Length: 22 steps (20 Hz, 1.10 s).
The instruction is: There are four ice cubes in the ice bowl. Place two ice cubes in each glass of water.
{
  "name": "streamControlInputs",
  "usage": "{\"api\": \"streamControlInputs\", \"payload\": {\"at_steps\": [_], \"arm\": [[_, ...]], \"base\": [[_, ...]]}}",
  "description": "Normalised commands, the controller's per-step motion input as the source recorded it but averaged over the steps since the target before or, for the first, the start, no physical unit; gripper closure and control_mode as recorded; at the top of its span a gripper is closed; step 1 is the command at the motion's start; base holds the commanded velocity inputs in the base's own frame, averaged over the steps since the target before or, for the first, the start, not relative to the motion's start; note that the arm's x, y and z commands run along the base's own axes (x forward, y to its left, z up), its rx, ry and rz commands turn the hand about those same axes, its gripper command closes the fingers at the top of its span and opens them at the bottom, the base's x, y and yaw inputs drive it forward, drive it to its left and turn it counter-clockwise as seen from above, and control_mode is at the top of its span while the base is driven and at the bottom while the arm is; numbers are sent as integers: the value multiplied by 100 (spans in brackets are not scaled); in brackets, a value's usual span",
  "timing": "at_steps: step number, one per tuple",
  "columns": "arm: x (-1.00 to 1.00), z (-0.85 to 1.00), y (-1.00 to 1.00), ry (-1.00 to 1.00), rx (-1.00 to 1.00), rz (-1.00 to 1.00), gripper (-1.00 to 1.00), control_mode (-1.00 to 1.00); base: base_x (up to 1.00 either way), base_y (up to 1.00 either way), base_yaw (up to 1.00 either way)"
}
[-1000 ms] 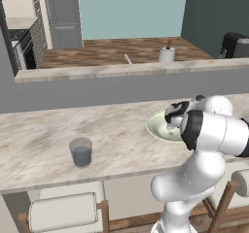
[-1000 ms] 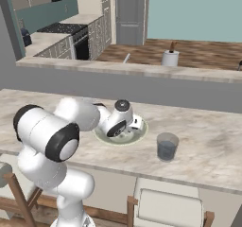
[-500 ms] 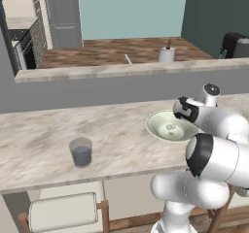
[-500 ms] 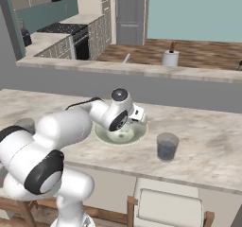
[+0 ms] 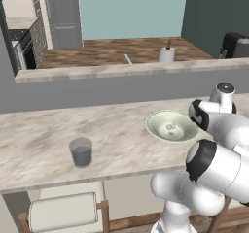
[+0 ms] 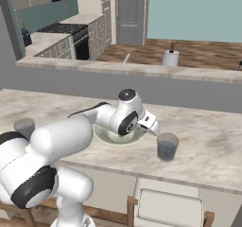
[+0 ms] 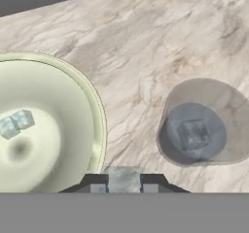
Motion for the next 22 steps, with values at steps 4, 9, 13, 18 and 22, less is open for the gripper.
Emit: {"api": "streamControlInputs", "payload": {"at_steps": [4, 9, 13, 18, 22], "arm": [[-11, 43, -25, 0, 0, -13, 100, -100], [0, 17, -31, 0, 0, -14, 100, -100], [0, -2, -51, 1, 0, -14, 100, -100], [0, 0, -49, 0, 2, -11, 100, -100], [0, -4, -33, 0, 4, -7, 100, -100]], "base": [[0, 0, 0], [0, 0, 0], [0, 0, 0], [0, 0, 0], [0, 0, 0]]}}
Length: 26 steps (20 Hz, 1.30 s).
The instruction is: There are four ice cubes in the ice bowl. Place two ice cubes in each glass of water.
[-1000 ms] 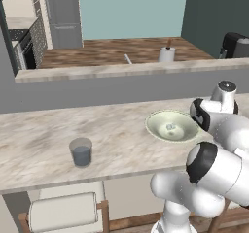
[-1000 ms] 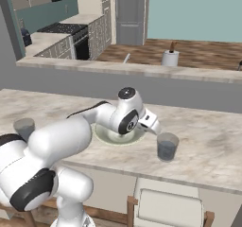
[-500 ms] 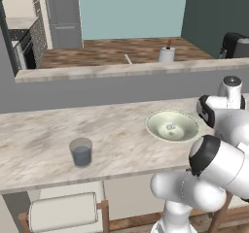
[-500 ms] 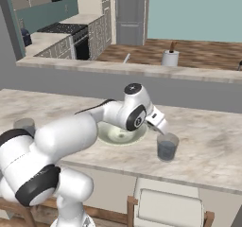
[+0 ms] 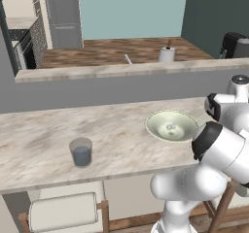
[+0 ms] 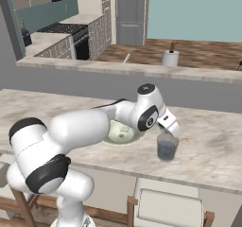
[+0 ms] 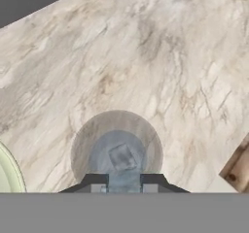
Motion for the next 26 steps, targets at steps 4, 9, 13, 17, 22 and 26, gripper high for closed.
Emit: {"api": "streamControlInputs", "payload": {"at_steps": [4, 9, 13, 17, 22, 26], "arm": [[0, -16, -15, 0, 4, -2, 100, -100], [0, -25, -7, 1, 2, 0, 100, -100], [6, -26, -14, 1, 3, 0, 100, -100], [12, -12, -2, 1, 2, 0, 100, -100], [29, -1, 0, 2, 0, 0, 100, -100], [20, 0, -1, 0, 0, 0, 100, -100]], "base": [[0, 0, 0], [0, 0, 0], [0, 0, 0], [0, 0, 0], [0, 0, 0], [0, 0, 0]]}}
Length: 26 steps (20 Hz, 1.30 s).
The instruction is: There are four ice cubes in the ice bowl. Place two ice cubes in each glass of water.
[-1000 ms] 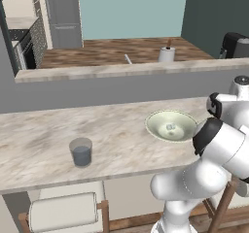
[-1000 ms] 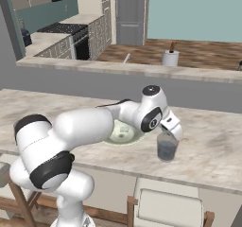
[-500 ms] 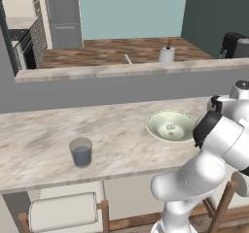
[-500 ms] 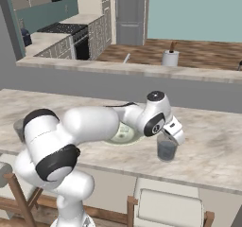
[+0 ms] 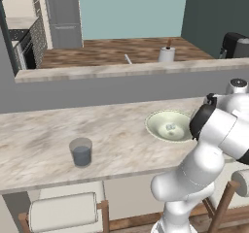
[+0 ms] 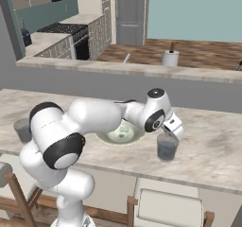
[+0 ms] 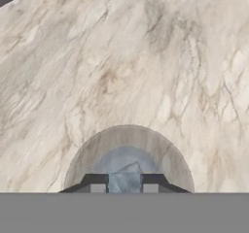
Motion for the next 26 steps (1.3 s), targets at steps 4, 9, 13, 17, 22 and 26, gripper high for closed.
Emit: {"api": "streamControlInputs", "payload": {"at_steps": [4, 9, 13, 17, 22, 26], "arm": [[9, -3, -16, 0, 1, 0, 100, -100], [1, -11, -25, 0, 2, 0, 100, -100], [5, -17, -9, 0, 0, 0, 100, -100], [26, -15, 1, 3, 0, 0, 100, -100], [33, -19, 1, 5, 0, 0, 100, -100], [27, -9, 0, 2, 0, 0, -100, -100]], "base": [[0, 0, 0], [0, 0, 0], [0, 0, 0], [0, 0, 0], [0, 0, 0], [0, 0, 0]]}}
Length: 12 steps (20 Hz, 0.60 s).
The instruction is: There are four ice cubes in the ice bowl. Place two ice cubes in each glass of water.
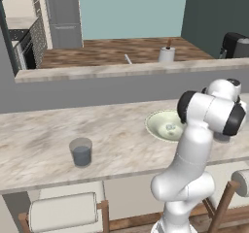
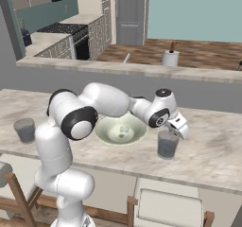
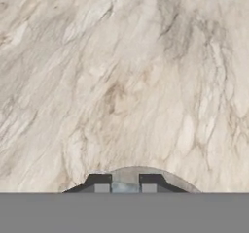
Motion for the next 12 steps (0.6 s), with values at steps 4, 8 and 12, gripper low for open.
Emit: {"api": "streamControlInputs", "payload": {"at_steps": [4, 8, 12], "arm": [[4, 0, -3, 0, 0, 0, -100, -100], [-18, 0, 0, -1, 0, 0, -100, -100], [-15, 0, 0, 0, 0, 0, -100, -100]], "base": [[0, 0, 0], [0, 0, 0], [0, 0, 0]]}}
